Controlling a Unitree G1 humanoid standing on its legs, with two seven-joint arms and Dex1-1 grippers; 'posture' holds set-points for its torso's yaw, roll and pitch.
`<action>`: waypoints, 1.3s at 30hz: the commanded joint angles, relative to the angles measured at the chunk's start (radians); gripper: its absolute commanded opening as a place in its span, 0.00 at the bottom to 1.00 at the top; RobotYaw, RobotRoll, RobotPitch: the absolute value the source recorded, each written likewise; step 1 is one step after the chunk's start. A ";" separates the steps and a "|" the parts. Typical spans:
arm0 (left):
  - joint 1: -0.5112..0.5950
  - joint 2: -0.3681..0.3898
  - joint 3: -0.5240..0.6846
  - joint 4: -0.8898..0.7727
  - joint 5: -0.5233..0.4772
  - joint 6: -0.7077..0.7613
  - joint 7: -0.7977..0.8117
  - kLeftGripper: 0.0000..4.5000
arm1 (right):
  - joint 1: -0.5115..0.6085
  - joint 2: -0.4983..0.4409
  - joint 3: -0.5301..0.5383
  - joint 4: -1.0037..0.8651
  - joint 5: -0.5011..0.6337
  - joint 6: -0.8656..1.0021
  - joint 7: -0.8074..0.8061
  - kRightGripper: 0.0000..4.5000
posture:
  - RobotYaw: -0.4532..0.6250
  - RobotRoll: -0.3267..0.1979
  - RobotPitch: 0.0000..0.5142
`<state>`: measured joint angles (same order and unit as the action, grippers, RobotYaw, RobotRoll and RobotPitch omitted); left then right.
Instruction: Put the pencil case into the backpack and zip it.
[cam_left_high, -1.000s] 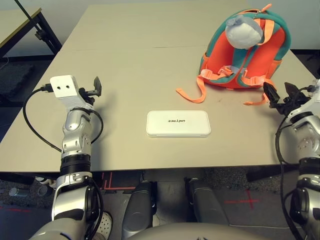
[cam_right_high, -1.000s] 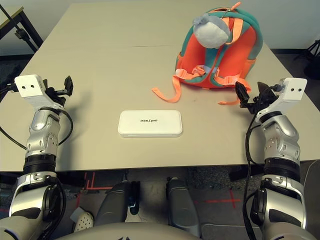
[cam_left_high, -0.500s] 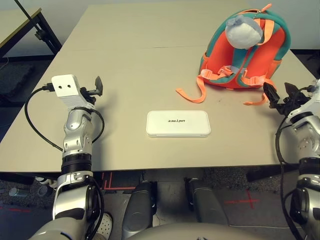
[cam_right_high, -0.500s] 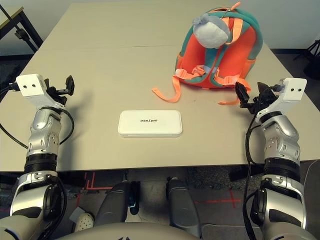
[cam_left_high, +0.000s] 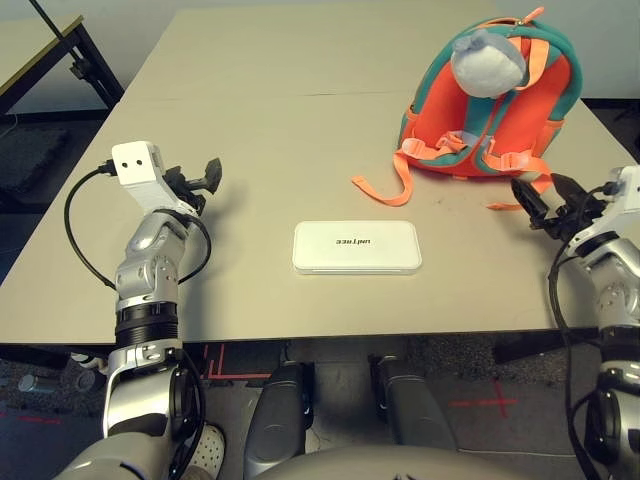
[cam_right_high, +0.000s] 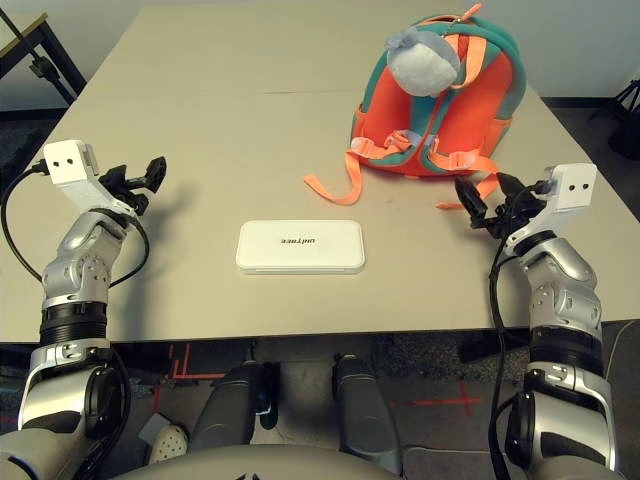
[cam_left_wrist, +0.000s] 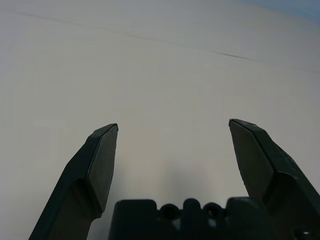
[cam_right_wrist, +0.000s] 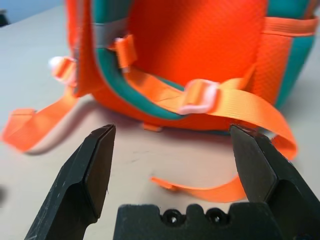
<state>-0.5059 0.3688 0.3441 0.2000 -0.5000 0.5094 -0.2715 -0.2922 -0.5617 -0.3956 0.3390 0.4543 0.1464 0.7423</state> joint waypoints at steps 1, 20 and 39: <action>-0.014 0.031 0.000 -0.066 -0.102 0.171 -0.065 0.99 | 0.046 -0.028 0.036 -0.077 0.020 0.057 0.065 1.00 | 0.32 0.62 0.31; -0.012 0.034 0.222 -0.078 -0.588 1.063 -0.007 0.99 | 0.125 -0.063 0.184 -0.144 -0.045 0.050 0.244 1.00 | 0.31 0.62 0.31; 0.013 0.064 0.168 0.080 -0.617 1.105 -0.042 0.99 | 0.136 -0.054 0.206 -0.056 -0.080 -0.050 0.283 1.00 | 0.29 0.62 0.31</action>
<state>-0.4881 0.4282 0.5272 0.2597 -1.1043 1.6020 -0.3012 -0.1697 -0.6166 -0.2051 0.2769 0.3809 0.1048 1.0206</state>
